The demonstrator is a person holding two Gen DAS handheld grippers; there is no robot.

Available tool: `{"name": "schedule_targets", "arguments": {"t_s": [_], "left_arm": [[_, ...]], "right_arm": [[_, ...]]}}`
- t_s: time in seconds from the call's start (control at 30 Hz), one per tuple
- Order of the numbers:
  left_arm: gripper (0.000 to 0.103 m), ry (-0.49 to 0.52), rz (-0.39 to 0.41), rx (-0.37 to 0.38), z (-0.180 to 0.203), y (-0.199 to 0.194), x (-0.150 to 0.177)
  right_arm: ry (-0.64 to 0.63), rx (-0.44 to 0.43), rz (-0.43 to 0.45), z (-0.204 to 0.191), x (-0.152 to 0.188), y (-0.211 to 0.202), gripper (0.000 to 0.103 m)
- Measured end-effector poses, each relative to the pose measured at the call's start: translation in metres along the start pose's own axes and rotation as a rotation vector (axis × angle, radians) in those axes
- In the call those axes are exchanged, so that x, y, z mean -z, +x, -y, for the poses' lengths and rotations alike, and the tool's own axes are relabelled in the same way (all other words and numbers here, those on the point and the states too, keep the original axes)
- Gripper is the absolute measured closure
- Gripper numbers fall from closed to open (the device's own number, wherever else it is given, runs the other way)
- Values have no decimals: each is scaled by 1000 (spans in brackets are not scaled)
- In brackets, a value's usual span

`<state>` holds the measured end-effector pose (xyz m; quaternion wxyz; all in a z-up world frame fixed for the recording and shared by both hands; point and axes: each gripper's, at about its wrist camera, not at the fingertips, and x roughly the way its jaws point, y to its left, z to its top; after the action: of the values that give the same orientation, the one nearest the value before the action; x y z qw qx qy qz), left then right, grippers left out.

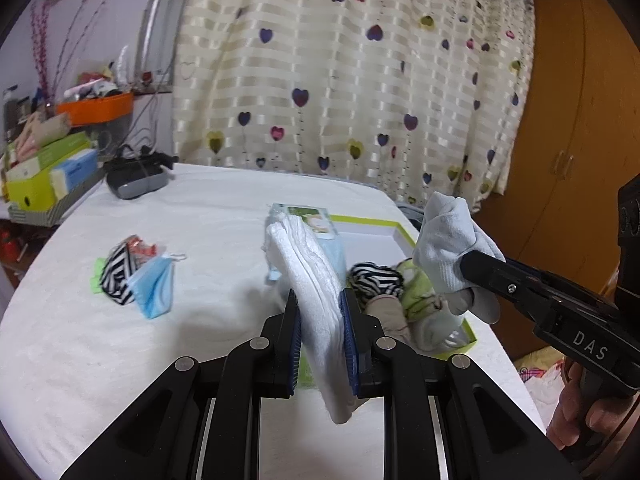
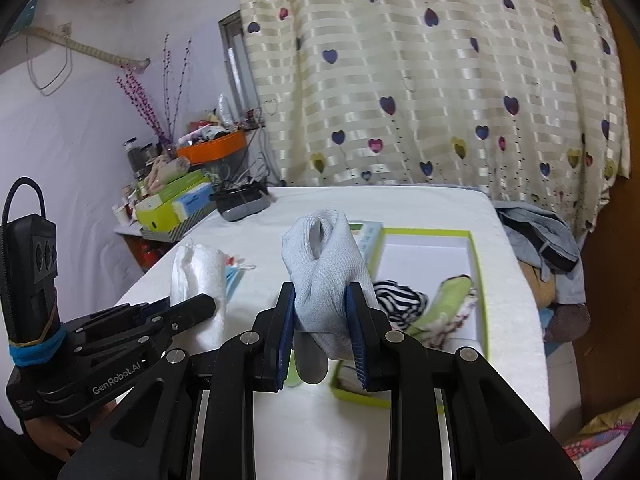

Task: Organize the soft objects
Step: 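Carry the white and grey socks over the lime-green box with both tools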

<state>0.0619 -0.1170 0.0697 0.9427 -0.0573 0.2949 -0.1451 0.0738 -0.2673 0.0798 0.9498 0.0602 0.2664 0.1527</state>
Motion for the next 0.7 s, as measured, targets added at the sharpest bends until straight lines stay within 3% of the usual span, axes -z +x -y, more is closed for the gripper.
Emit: {"name": "schedule_targets", "arguments": {"t_s": [0.4, 0.7], "left_arm": [[86, 50, -20, 72, 34, 16, -1], [86, 71, -67, 127, 55, 37, 5]], "right_arm": [[59, 67, 2, 39, 8, -14, 77], [116, 118, -52, 75, 24, -7, 77]]}}
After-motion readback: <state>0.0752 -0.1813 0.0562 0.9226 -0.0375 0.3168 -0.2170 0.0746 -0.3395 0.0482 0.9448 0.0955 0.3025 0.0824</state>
